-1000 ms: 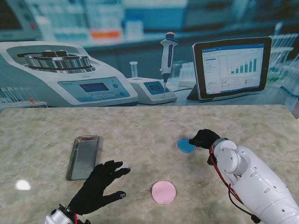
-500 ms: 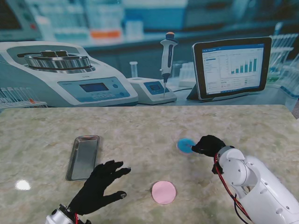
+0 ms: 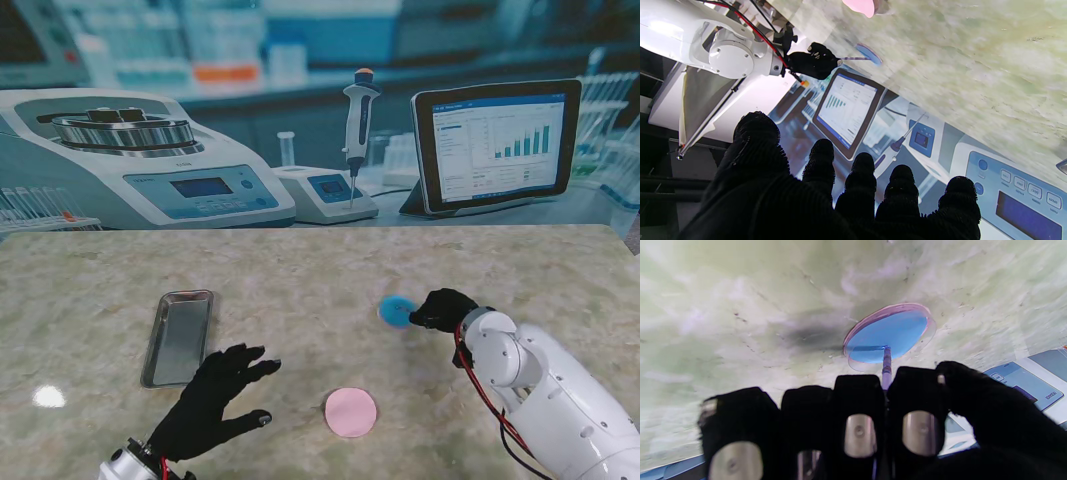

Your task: Line a culture dish with filter paper and press it flat with a glass rod

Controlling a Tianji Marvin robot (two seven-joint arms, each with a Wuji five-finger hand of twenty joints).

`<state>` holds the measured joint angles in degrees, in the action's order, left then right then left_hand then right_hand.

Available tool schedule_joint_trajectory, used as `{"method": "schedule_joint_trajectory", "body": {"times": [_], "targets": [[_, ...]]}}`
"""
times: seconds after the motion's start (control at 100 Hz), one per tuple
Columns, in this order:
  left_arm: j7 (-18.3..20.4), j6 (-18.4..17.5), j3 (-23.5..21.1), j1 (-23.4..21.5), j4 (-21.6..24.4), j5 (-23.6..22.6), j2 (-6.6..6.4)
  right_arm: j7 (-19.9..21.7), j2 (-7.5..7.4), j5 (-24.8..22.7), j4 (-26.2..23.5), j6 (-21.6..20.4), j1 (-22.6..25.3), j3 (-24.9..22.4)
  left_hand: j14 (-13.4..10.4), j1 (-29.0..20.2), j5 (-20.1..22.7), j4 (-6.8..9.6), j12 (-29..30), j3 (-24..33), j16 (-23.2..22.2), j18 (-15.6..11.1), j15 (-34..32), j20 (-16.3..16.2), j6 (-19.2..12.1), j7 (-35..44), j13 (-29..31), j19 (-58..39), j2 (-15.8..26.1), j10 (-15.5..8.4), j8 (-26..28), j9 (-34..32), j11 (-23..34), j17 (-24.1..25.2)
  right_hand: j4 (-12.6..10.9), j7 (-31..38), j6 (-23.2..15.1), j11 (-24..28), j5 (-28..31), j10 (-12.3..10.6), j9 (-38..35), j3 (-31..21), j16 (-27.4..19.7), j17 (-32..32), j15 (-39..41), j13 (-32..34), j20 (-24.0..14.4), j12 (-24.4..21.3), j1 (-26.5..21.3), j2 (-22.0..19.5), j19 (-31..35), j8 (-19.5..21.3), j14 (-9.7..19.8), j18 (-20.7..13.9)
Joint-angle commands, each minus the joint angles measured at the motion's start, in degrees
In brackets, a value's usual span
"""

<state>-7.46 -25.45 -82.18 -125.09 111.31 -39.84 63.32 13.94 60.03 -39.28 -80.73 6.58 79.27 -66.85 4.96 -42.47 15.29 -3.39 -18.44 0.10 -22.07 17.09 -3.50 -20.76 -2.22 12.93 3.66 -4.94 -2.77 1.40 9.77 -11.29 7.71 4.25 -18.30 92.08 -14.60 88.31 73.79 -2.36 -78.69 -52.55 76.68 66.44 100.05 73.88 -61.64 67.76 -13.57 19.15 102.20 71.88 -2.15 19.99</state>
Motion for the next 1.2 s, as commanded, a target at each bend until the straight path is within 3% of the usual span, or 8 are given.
{"method": "schedule_joint_trajectory", "body": {"times": [0.0,0.36,0.82,1.19], "targets": [[0.3,0.1,0.0,-0.3,0.4,0.0,-0.07,0.4,0.37,0.4,1.6,0.3,-0.8,0.8,-2.1,0.0,-1.3,1.34,1.0,-1.5,0.9,-2.0,0.9,2.4,-1.6,0.5,-1.6,2.9,1.7,-1.9,0.4,2.3,-1.3,0.1,-1.1,4.0,5.8,11.4,4.2,-1.4,-3.9,0.0,1.9,2.4,6.4,1.3,-1.7,1.2,0.9,-1.0,17.8,0.1,7.9,0.4],[0.8,0.2,-0.6,-0.3,0.4,0.0,-0.11,-2.3,1.23,2.9,6.7,-0.5,-5.5,4.3,-2.1,0.0,-1.3,1.34,1.0,-1.5,0.9,-2.1,0.9,2.4,-1.7,0.5,-1.6,2.9,1.8,-1.9,0.4,2.2,-1.3,0.2,-1.1,4.0,5.8,11.5,4.2,-1.4,-3.9,0.0,2.0,2.4,6.3,1.3,-1.7,1.2,1.1,-0.8,17.8,0.1,8.0,0.3],[0.7,-0.1,-0.6,-0.3,0.2,0.2,-0.08,-1.2,0.51,-0.1,-5.0,-2.1,5.5,-3.8,-2.1,0.1,-1.4,1.33,1.0,-1.5,0.9,-2.0,1.0,2.6,-1.8,0.5,-1.6,2.9,1.8,-2.0,0.3,2.3,-1.4,0.2,-0.9,4.0,5.8,11.5,4.2,-1.4,-3.9,0.1,1.9,2.4,6.3,1.3,-1.7,1.2,1.0,-1.0,17.8,0.1,7.9,0.4],[0.3,-0.5,-0.5,-0.4,0.1,0.3,-0.02,-0.3,0.2,-1.5,-4.5,-1.4,6.4,-4.1,-2.1,0.1,-1.4,1.33,1.0,-1.5,1.0,-2.0,1.0,2.7,-2.0,0.5,-1.6,2.9,1.8,-2.0,0.3,2.3,-1.4,0.2,-0.9,4.0,5.8,11.5,4.2,-1.4,-3.9,0.2,1.9,2.4,6.3,1.3,-1.7,1.2,0.9,-1.1,17.8,0.1,8.0,0.3]]}}
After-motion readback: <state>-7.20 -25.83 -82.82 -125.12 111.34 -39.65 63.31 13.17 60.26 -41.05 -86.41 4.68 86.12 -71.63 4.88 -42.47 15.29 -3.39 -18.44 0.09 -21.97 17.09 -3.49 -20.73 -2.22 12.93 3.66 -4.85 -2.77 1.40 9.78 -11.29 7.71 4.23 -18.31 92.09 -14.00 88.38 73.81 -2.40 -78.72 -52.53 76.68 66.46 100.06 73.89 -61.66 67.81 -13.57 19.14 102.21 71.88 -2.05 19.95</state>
